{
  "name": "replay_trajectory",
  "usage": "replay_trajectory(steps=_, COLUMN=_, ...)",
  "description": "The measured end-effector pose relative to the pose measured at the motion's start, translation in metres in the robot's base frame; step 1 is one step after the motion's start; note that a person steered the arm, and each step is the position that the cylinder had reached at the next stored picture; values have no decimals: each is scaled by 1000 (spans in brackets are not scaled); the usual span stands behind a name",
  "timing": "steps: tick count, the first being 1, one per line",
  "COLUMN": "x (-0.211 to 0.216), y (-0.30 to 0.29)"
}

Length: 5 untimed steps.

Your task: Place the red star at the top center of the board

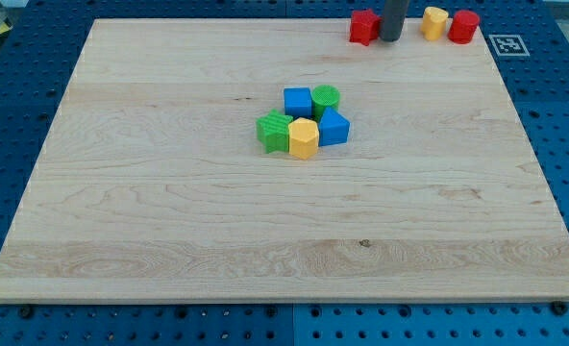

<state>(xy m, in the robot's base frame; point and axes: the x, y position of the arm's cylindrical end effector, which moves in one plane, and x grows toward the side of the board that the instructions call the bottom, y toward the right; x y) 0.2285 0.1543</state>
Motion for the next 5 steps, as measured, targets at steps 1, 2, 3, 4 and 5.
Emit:
replay_trajectory(steps=1, x=-16, y=1)
replay_trajectory(steps=2, x=-30, y=1)
replay_trajectory(steps=3, x=-33, y=0)
replay_trajectory(steps=4, x=-32, y=-2)
replay_trajectory(steps=5, x=-20, y=-10)
